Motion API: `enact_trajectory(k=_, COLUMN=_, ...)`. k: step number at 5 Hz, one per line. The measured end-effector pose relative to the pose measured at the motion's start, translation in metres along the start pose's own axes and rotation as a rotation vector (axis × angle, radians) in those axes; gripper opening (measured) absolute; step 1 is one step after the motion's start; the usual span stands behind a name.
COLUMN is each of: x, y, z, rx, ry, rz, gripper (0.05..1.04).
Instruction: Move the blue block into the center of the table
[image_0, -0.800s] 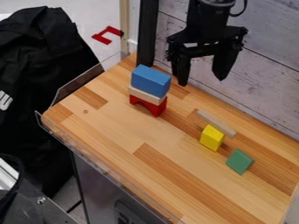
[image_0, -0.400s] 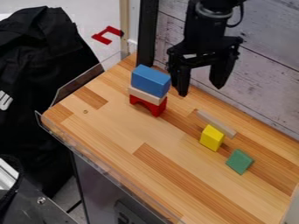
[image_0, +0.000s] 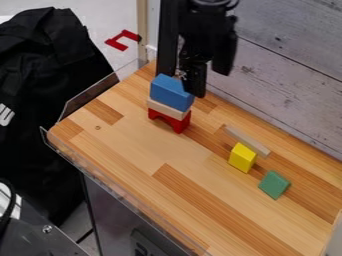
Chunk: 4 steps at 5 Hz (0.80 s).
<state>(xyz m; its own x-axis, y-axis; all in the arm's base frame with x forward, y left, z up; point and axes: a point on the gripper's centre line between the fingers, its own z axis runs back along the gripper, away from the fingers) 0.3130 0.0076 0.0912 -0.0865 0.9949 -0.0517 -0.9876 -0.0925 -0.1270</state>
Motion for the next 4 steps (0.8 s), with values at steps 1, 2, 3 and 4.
enact_trajectory(k=1, x=0.014, y=0.000, z=0.000, rx=0.019, ry=-0.017, rz=0.047, gripper=0.999)
enact_trajectory(k=2, x=0.028, y=-0.002, z=-0.010, rx=0.048, ry=-0.011, rz=0.044, gripper=0.999)
enact_trajectory(k=3, x=0.038, y=-0.006, z=-0.015, rx=0.056, ry=0.012, rz=0.016, gripper=0.999)
enact_trajectory(k=4, x=0.047, y=-0.009, z=-0.021, rx=0.064, ry=0.022, rz=0.014, gripper=0.999)
